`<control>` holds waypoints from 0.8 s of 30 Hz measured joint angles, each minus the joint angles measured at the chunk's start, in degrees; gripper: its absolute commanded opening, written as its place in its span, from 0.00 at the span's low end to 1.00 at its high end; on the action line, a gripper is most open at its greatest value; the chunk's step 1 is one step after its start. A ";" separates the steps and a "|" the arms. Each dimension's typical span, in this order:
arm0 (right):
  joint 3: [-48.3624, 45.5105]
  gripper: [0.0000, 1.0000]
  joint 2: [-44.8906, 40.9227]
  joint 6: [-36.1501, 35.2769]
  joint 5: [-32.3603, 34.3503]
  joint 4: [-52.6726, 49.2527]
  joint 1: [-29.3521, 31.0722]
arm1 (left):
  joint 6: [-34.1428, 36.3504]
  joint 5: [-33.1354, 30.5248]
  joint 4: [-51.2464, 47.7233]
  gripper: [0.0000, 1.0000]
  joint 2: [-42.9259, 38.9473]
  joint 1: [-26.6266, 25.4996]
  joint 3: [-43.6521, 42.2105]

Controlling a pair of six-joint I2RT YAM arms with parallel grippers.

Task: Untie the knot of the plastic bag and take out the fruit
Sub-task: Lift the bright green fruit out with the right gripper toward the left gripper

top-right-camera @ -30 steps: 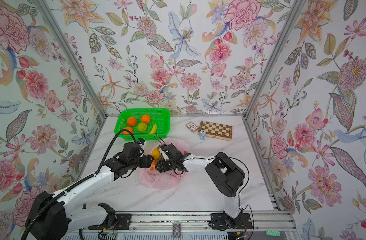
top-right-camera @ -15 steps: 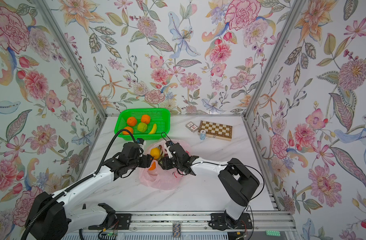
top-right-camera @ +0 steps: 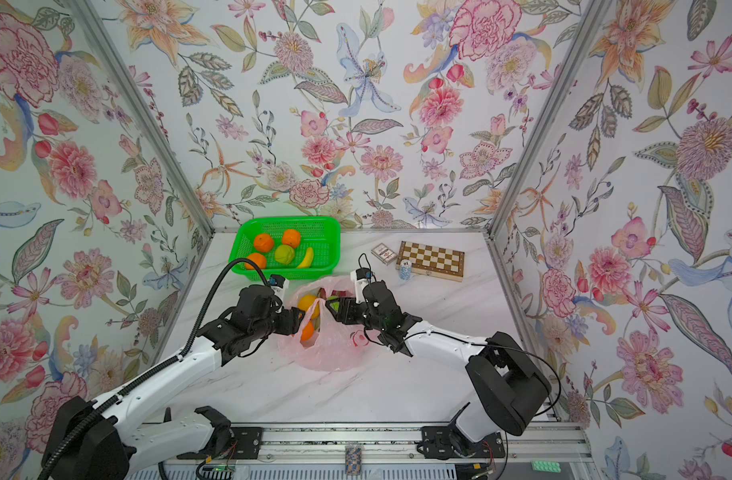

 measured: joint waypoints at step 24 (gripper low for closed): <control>-9.55 0.57 -14.21 -36.35 4.98 8.83 0.39 | -9.40 19.56 8.35 0.84 -1.88 0.09 9.68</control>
